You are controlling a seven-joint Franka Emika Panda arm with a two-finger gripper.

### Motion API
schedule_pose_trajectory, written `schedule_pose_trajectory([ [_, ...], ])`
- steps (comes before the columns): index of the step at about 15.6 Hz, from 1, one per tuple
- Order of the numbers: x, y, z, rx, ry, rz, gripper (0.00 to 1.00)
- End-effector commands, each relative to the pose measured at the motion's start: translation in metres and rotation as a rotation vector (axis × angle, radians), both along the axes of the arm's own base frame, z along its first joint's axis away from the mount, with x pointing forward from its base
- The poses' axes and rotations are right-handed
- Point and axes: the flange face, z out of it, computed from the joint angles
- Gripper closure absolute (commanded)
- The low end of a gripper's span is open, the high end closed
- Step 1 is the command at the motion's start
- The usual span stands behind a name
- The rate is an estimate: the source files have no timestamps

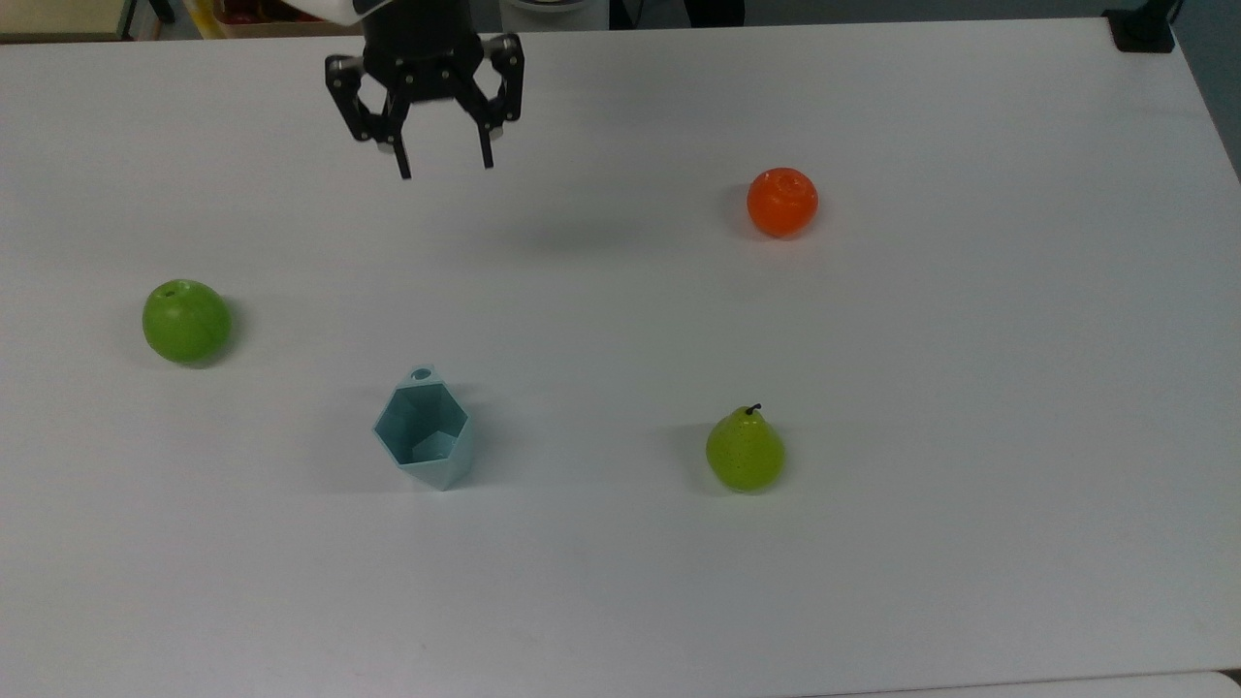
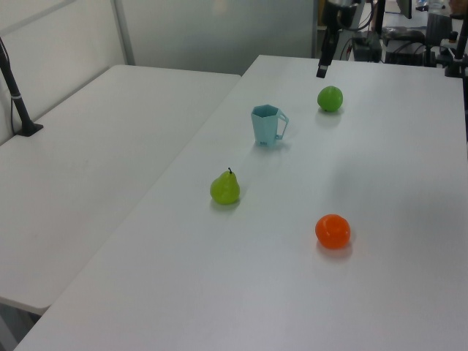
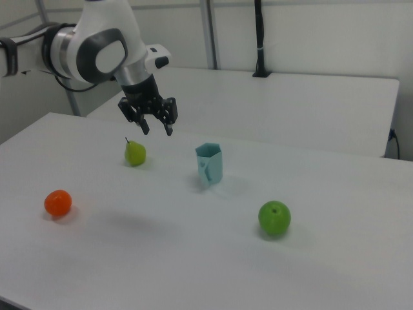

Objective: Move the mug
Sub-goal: 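Move the open gripper over the light-blue mug and lower it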

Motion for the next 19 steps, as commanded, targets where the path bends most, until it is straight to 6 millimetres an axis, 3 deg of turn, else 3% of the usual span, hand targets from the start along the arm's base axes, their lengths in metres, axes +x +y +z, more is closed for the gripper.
schedule_pose_trajectory([
  [1, 0.014, -0.003, -0.029, 0.030, -0.060, -0.024, 0.33],
  [7, 0.033, -0.011, -0.083, 0.010, -0.075, -0.048, 0.32],
  [13, 0.034, -0.016, -0.138, -0.008, -0.172, -0.070, 0.32],
  [19, 0.050, -0.027, -0.175, -0.018, -0.177, -0.132, 0.32],
])
